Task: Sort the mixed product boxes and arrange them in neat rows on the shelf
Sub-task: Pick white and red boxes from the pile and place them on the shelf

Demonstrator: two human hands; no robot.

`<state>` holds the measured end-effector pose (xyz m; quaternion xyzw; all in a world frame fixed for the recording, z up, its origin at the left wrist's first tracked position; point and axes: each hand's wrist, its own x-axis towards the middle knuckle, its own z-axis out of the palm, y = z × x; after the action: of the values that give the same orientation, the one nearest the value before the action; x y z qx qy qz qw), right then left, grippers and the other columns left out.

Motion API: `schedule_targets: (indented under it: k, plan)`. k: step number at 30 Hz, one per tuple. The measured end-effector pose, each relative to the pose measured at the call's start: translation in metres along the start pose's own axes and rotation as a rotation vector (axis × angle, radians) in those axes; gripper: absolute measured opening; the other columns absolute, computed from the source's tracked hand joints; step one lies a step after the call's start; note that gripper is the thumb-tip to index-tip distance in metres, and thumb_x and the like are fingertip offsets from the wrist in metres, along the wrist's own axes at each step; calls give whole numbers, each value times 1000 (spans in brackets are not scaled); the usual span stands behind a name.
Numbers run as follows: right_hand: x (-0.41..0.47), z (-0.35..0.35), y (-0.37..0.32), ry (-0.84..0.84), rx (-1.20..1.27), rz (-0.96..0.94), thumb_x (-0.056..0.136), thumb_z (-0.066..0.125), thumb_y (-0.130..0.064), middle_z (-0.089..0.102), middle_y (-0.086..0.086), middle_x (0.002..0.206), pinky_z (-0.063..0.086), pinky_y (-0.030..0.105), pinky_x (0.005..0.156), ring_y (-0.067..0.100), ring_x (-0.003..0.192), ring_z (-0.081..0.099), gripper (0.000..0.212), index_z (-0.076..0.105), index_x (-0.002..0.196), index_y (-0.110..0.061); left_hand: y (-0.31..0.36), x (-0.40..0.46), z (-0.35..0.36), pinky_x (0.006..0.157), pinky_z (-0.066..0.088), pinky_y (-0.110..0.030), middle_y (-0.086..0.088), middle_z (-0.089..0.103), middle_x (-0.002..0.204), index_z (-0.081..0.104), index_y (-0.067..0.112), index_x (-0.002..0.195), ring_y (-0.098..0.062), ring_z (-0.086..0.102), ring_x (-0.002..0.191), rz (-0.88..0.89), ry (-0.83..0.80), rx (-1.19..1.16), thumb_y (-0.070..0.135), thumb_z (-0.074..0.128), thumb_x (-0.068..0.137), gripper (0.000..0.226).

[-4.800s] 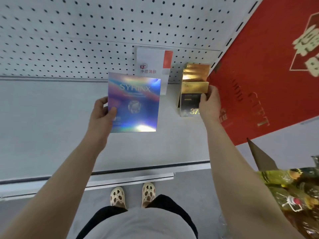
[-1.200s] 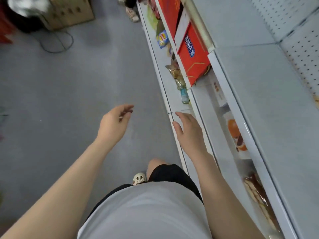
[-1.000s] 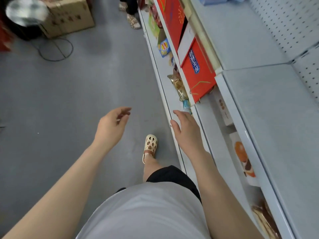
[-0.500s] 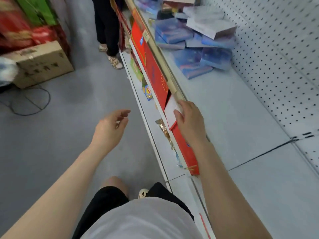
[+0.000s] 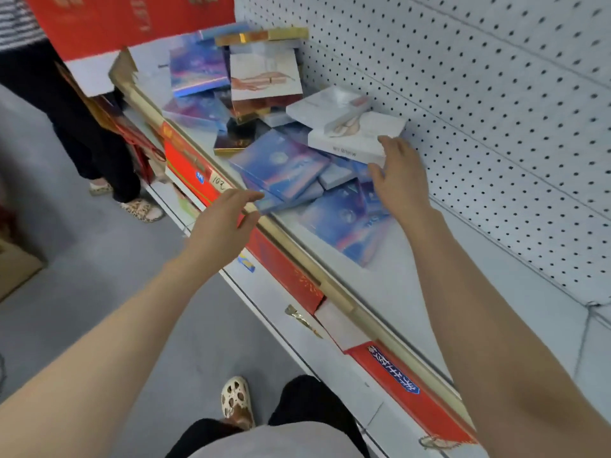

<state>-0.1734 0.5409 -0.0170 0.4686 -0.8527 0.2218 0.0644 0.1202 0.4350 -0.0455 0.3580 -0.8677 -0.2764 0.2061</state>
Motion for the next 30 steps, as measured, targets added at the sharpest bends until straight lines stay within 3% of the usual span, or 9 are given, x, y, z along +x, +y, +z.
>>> schedule_targets:
  k: [2, 6, 12, 17, 20, 23, 25, 27, 30]
  plan:
    - [25, 11, 4, -48, -24, 108, 99, 52, -28, 36, 17, 150, 34, 41, 103, 36, 131, 40, 56, 35, 150, -11, -1, 38, -4, 84, 43, -32, -2, 59, 121, 60, 21, 128, -24, 59, 98, 43, -28, 24, 19, 56, 95, 33]
    - [53, 37, 15, -191, -53, 219, 100, 48, -44, 16, 18, 162, 25, 41, 113, 34, 146, 24, 64, 28, 154, -16, 2, 106, 1, 93, 40, -32, -7, 55, 132, 58, 17, 130, -27, 55, 116, 150, -85, 38, 17, 56, 94, 36]
    - [47, 57, 20, -108, 48, 246, 93, 64, -36, 24, 22, 159, 33, 44, 110, 36, 143, 31, 62, 43, 146, -12, 13, 190, 22, 108, 35, -39, -11, 47, 143, 52, 14, 137, -31, 45, 130, 196, -114, 44, 25, 57, 95, 44]
    - [48, 50, 26, -141, 132, 294, 94, 64, -36, 22, 9, 162, 34, 32, 104, 23, 144, 32, 58, 43, 146, -19, 29, 245, 42, 108, 33, -42, -17, 39, 147, 43, 12, 143, -36, 40, 132, 91, -168, 99, 40, 44, 100, 51]
    - [47, 39, 28, -164, 166, 323, 92, 67, -32, 27, 7, 160, 29, 28, 109, 20, 144, 31, 57, 47, 144, -19, 40, 264, 52, 105, 34, -45, -18, 36, 147, 39, 12, 144, -35, 38, 132, 58, -232, 126, 42, 40, 101, 52]
    - [48, 29, 25, -170, 214, 365, 86, 74, -30, 32, 5, 158, 24, 22, 108, 18, 144, 31, 56, 54, 138, -19, 43, 282, 58, 108, 32, -45, -14, 27, 153, 24, 16, 151, -31, 34, 137, -167, -243, -120, 53, 57, 89, 80]
    - [54, 24, 19, -142, 264, 432, 83, 76, -39, 33, 3, 155, 24, 20, 104, 17, 142, 33, 54, 59, 132, -22, 41, 286, 53, 106, 36, -44, -17, 31, 151, 15, 13, 152, -34, 37, 135, -246, -204, -216, 43, 71, 82, 95]
    - [63, 23, 10, -90, 287, 519, 81, 75, -49, 32, 2, 152, 25, 21, 102, 16, 138, 36, 63, 56, 134, -20, 31, 285, 47, 102, 41, -41, -16, 45, 144, 26, 9, 148, -33, 46, 129, -234, -199, -262, 31, 73, 81, 84]
    - [71, 37, -3, -55, 160, 659, 83, 68, -58, 37, 12, 147, 29, 34, 107, 28, 137, 36, 84, 36, 146, -12, 15, 274, 41, 101, 46, -43, -9, 60, 132, 53, 9, 132, -28, 57, 118, -228, -265, -387, 22, 71, 84, 53]
